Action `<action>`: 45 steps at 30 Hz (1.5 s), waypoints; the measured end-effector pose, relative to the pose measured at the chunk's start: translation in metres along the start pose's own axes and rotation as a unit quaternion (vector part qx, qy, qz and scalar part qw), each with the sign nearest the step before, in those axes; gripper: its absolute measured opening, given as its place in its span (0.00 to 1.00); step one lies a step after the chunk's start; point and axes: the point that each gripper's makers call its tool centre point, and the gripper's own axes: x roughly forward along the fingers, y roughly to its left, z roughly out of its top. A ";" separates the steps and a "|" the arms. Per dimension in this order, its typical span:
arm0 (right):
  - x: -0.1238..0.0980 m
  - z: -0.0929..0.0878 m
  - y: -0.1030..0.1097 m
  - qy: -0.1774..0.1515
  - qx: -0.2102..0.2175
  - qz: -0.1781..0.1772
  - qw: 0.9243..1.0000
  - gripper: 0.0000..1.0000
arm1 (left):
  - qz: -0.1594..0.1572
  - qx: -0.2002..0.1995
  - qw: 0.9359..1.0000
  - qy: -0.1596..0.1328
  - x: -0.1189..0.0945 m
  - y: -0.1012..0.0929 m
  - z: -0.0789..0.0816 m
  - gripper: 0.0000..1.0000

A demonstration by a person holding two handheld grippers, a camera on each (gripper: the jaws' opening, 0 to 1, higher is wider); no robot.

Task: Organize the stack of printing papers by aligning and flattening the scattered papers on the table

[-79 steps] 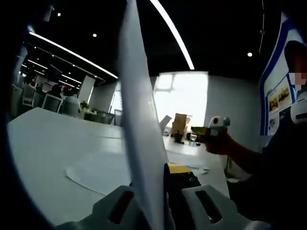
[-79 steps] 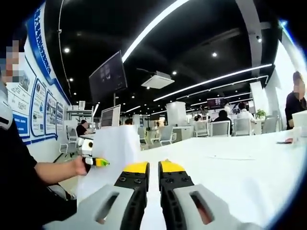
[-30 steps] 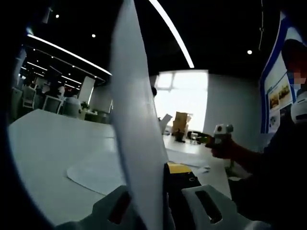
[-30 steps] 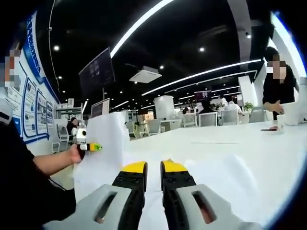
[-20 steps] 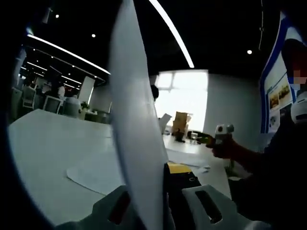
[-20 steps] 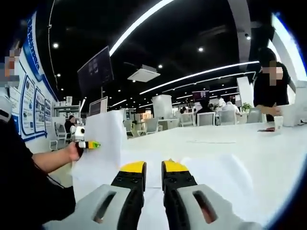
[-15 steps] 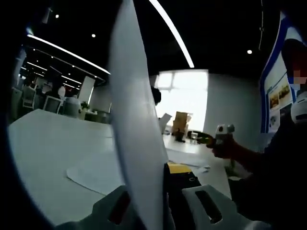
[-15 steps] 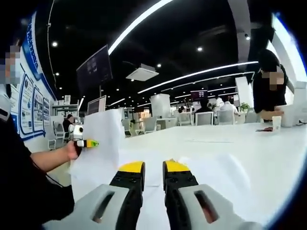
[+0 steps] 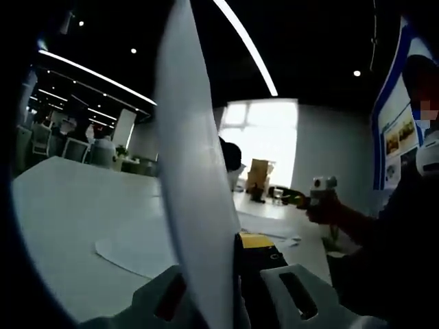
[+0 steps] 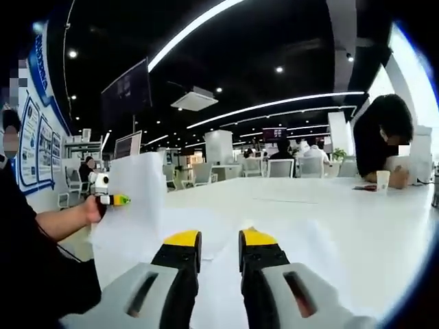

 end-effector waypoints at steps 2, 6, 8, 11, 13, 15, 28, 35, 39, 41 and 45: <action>0.000 -0.001 -0.001 0.004 0.000 -0.004 1.000 0.20 | 0.000 0.000 1.000 0.000 0.000 0.000 0.000 0.06; 0.000 -0.003 -0.005 0.014 0.000 -0.013 1.000 0.23 | 0.000 0.000 1.000 0.000 0.000 0.000 0.000 0.06; -0.001 -0.003 -0.008 0.018 0.000 -0.022 1.000 0.24 | 0.001 0.001 1.000 0.000 0.000 0.000 0.000 0.06; -0.002 -0.004 -0.011 0.022 0.001 -0.030 0.999 0.27 | 0.001 0.001 1.000 0.000 0.000 0.000 0.000 0.06; -0.003 -0.005 -0.014 0.027 0.001 -0.036 0.999 0.29 | 0.000 0.001 1.000 0.000 0.000 0.000 0.000 0.06; -0.004 -0.007 -0.017 0.031 0.002 -0.043 0.999 0.30 | 0.000 0.001 1.000 0.000 0.000 0.000 0.000 0.06; -0.007 -0.010 -0.025 0.049 0.002 -0.062 0.997 0.38 | 0.001 0.000 1.000 0.001 0.000 0.000 -0.001 0.06; -0.010 -0.008 -0.029 0.053 -0.001 -0.068 0.996 0.41 | 0.001 0.001 1.000 0.002 0.000 0.000 -0.001 0.06; -0.010 -0.007 -0.031 0.058 -0.004 -0.071 0.996 0.43 | 0.001 0.001 1.000 0.002 0.000 0.000 -0.001 0.06; -0.010 -0.007 -0.032 0.060 -0.004 -0.071 0.996 0.44 | 0.001 0.001 1.000 0.002 0.000 0.000 -0.001 0.06; -0.009 -0.006 -0.034 0.062 -0.006 -0.074 0.995 0.45 | 0.001 0.001 1.000 0.003 0.000 0.000 -0.002 0.06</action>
